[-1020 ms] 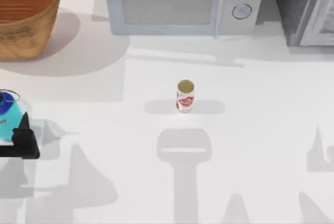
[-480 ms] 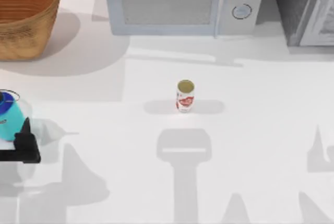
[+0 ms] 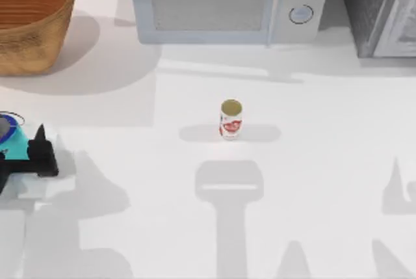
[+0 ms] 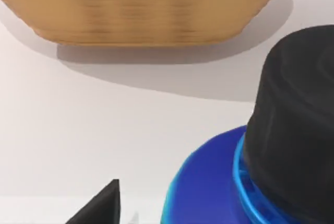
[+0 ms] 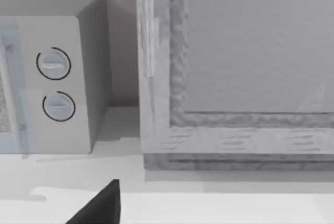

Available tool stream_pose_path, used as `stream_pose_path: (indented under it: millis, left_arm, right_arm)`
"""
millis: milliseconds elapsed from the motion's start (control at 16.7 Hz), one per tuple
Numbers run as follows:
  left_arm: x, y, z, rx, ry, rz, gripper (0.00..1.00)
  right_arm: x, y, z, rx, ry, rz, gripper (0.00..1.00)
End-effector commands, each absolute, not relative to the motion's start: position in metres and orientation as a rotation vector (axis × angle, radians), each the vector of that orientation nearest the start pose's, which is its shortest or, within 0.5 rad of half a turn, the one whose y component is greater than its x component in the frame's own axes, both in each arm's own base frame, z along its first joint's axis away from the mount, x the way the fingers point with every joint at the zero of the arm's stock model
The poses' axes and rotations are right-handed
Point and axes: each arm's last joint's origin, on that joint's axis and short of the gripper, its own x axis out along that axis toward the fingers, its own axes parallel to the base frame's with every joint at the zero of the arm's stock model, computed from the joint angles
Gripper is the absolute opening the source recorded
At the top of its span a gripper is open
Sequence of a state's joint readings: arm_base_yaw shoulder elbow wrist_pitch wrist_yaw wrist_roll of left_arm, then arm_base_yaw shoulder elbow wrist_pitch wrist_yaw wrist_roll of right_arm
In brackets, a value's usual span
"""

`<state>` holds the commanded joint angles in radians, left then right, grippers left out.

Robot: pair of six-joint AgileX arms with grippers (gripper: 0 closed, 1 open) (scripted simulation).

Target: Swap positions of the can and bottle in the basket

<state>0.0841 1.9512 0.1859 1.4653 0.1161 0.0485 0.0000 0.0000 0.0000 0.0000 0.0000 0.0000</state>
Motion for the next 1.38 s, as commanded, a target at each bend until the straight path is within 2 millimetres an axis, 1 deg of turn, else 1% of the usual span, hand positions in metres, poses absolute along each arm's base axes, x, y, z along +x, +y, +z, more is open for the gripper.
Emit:
stream_pose_path:
  millis: [120, 360, 1140, 1200, 1380]
  left_arm:
    - [0.2375, 0.0157, 0.0589, 0.005, 0.299, -0.02, 1.0]
    - [0.2383, 0.0156, 0.0585, 0.005, 0.299, -0.02, 1.0]
    - [0.2383, 0.0156, 0.0585, 0.005, 0.299, -0.02, 0.02]
    - [0.2383, 0.0156, 0.0585, 0.005, 0.299, -0.02, 0.0]
    - [0.2383, 0.0156, 0.0585, 0.005, 0.299, -0.02, 0.0]
  right_arm:
    - [0.1057, -0.0012, 0.16, 0.0, 0.0, 0.0, 1.0]
    - [0.1057, -0.0012, 0.16, 0.0, 0.0, 0.0, 1.0]
    - [0.1057, -0.0012, 0.16, 0.0, 0.0, 0.0, 1.0]
    - [0.1057, -0.0012, 0.16, 0.0, 0.0, 0.0, 1.0]
    - [0.1057, -0.0012, 0.16, 0.0, 0.0, 0.0, 1.0]
